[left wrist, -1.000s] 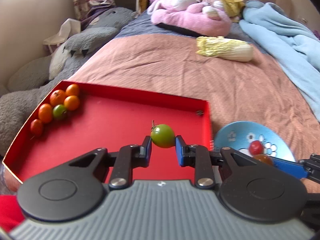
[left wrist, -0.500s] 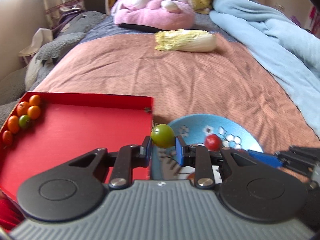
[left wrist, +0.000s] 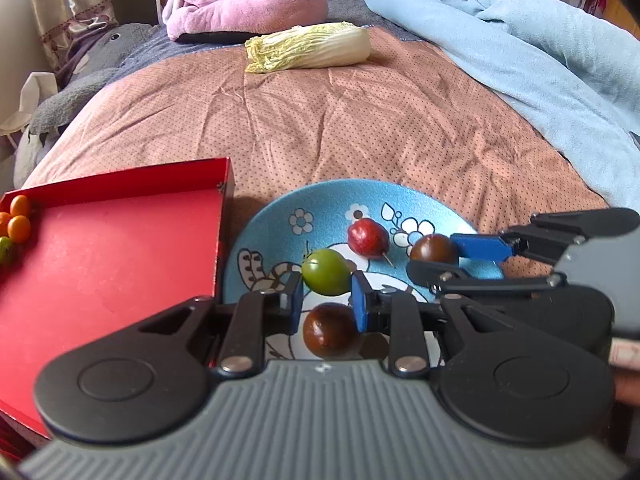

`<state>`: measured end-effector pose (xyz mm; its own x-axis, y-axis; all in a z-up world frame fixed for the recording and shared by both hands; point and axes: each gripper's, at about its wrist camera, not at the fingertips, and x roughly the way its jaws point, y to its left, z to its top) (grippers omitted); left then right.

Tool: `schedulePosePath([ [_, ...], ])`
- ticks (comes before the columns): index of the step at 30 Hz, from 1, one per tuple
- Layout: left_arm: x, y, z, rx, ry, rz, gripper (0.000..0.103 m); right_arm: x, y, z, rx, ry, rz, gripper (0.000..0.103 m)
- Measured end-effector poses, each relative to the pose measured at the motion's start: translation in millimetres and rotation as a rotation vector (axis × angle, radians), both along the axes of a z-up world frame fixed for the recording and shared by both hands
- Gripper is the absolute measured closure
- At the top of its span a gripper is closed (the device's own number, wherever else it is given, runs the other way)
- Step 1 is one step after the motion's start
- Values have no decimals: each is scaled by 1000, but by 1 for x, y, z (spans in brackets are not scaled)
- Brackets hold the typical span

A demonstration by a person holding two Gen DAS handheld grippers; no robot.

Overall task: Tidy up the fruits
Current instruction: 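Carry the brown tomato with the right tool while the left tool carries the green tomato to the plate, then lower and release the brown tomato with the right tool while the left tool releases the green tomato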

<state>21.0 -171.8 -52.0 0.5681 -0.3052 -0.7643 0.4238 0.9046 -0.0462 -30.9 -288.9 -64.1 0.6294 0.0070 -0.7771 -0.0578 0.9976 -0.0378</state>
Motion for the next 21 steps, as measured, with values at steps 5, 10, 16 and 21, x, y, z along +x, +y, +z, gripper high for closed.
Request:
schedulePosePath([
  [5, -3, -4, -3, 4, -1, -28, 74, 7, -3, -4, -40, -2, -3, 62],
  [10, -8, -5, -4, 10, -10, -58, 74, 13, -6, -7, -54, -1, -3, 62],
  [16, -20, -6, -2, 3, -32, -108, 74, 19, -6, -8, -52, -7, 2, 62],
  [21, -28, -9, 0, -1, -46, -145, 74, 27, -3, -8, -55, -7, 10, 62],
])
